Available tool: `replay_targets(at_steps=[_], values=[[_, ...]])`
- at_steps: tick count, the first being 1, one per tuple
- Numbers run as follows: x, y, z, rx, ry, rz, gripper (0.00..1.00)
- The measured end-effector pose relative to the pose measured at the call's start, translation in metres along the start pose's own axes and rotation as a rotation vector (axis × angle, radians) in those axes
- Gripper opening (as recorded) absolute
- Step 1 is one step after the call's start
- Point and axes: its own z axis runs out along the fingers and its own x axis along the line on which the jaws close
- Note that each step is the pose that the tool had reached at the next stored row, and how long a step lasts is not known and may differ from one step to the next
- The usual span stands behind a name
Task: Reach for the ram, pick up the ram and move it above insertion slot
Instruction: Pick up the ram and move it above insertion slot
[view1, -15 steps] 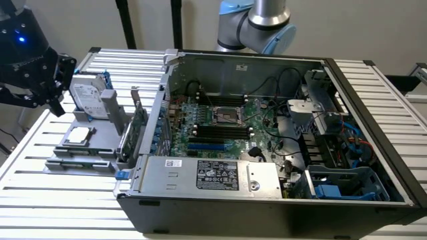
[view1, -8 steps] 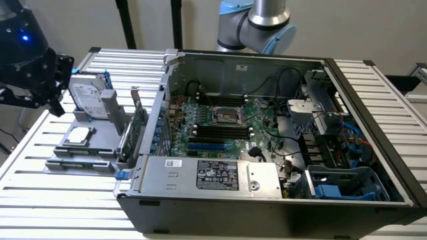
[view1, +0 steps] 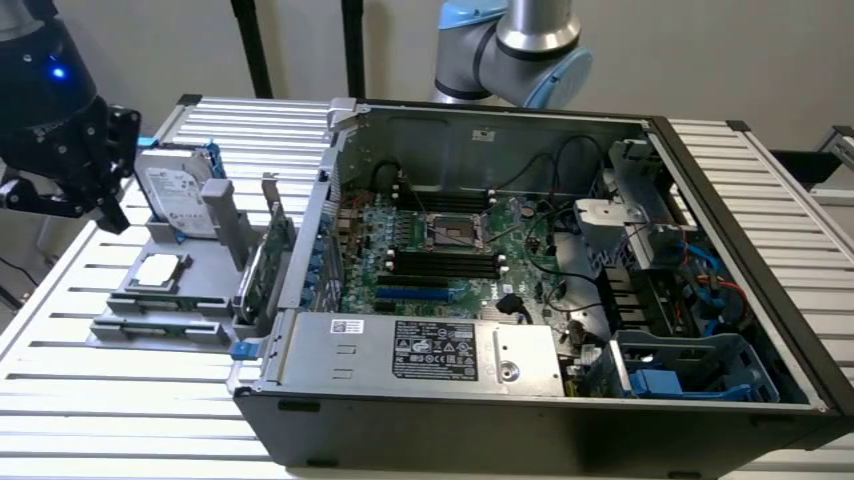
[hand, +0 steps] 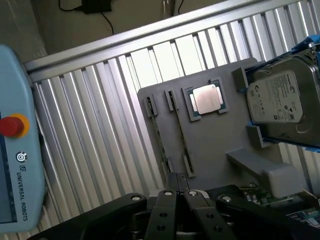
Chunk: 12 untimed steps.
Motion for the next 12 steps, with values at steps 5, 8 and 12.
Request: replay_targets(at_steps=[5,8,12], values=[[0.0000,0.0000,0.0001,0.0002,0.0033,-0.091,0.11],[0.0000,0.0000,0.0001,0.0005,0.0051,-0.145,0.11],[0.0000,0.0000,0.0001,0.0006,0.0062,-0.174,0.11]])
